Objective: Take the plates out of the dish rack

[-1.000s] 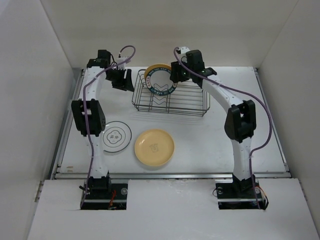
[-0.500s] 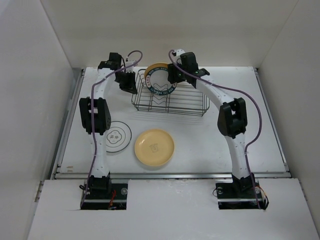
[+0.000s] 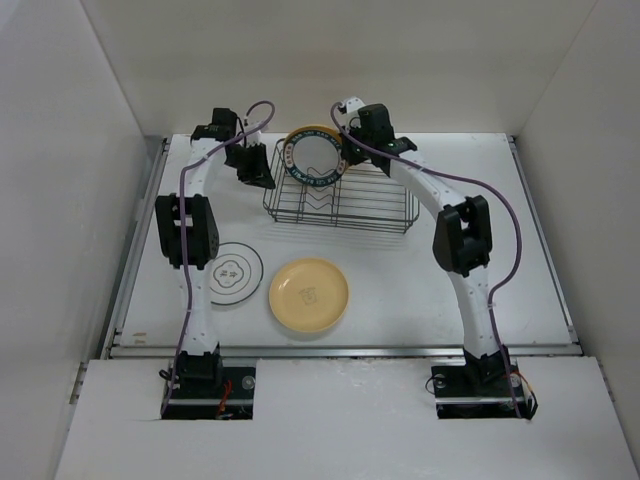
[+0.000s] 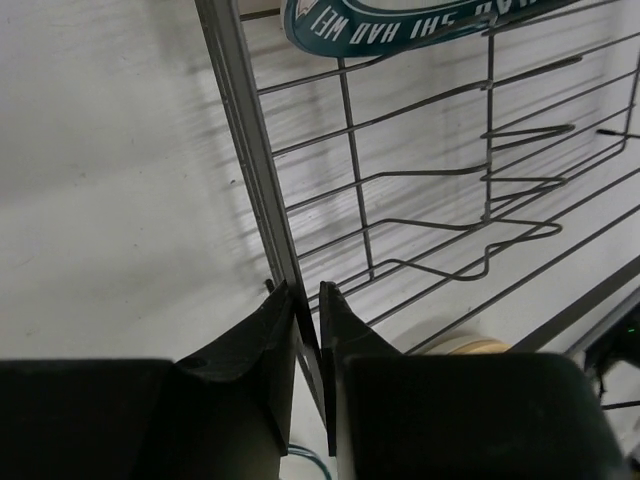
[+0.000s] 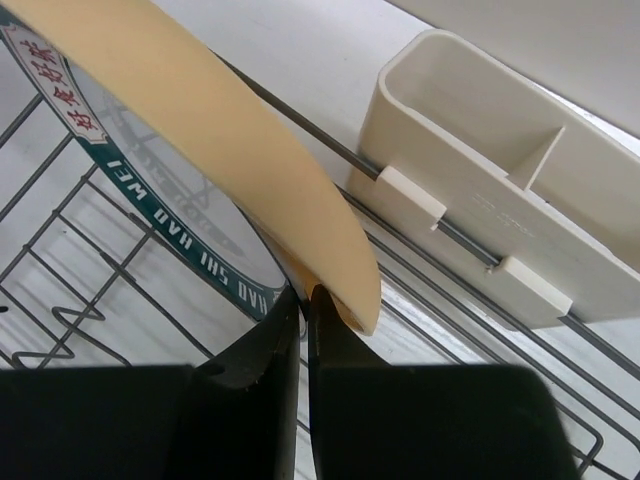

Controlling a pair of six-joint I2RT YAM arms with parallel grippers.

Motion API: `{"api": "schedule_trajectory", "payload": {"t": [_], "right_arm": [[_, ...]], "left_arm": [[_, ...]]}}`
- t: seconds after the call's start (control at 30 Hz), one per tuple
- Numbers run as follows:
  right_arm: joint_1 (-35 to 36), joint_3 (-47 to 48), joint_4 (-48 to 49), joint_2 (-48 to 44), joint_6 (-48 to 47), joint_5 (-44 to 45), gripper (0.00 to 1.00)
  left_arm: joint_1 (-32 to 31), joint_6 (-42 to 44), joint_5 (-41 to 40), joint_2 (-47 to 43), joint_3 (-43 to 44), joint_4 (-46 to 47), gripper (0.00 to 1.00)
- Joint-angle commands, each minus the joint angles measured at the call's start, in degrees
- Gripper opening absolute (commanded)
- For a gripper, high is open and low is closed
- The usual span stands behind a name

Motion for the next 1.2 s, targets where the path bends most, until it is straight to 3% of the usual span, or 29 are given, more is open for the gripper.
{"api": "schedule_trajectory", "payload": {"t": [0.0, 0.3, 0.67, 0.87, 1.07, 1.1, 1.13, 1.17], "right_arm": [[0.74, -1.80, 5.36, -4.91, -0.36, 0.28, 0.00], [1.88, -13.49, 13.45, -16.35, -2.64, 5.56, 0.00], [1.88, -13.50, 11.34, -20.48, -4.05, 5.65, 0.00], [2.41, -11.75, 8.54, -23.82, 1.21, 5.65, 0.00], [2.41, -12.79, 5.10, -24.97, 5.78, 3.02, 0.00], [2.41, -12.80, 4.58, -25.57, 5.79, 3.01, 0.00], [2.41, -13.49, 4.58, -25.58, 6.58, 2.49, 0.00], [2.41, -14.37, 4.58, -26.28, 6.58, 1.79, 0.00]], "left_arm": [[-1.04, -5.97, 10.11, -2.05, -3.26, 0.83, 0.00], [-1.04, -14.25, 9.85, -6.28, -9.59, 8.92, 0.00], [-1.04, -18.37, 9.32, -7.50, -10.74, 11.30, 0.00], [-0.52, -27.06, 8.71, -11.98, -19.96, 19.64, 0.00], [-0.52, -26.47, 6.95, -12.52, -19.71, 19.74, 0.00], [-0.52, -26.47, 6.95, -12.52, -19.18, 18.96, 0.05], [-0.52, -25.94, 6.95, -12.52, -19.18, 18.95, 0.25], [-0.52, -24.98, 6.95, -12.52, -18.40, 17.38, 0.34]]}}
